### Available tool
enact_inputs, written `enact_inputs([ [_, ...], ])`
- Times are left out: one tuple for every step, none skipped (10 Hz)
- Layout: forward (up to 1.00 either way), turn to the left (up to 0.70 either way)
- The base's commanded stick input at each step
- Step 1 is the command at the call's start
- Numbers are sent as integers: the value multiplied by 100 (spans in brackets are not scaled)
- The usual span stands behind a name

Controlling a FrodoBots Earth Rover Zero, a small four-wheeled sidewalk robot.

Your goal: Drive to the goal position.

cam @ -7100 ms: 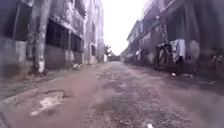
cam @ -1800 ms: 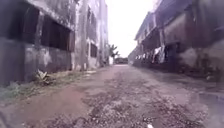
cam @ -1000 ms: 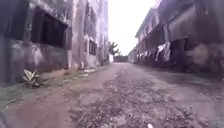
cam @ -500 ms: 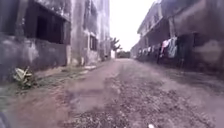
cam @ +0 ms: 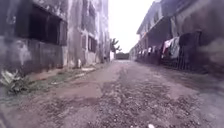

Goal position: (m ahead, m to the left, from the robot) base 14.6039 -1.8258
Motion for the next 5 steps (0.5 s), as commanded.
enact_inputs([
  [70, 0],
  [70, 0],
  [70, 0],
  [70, 0],
  [70, 0],
])
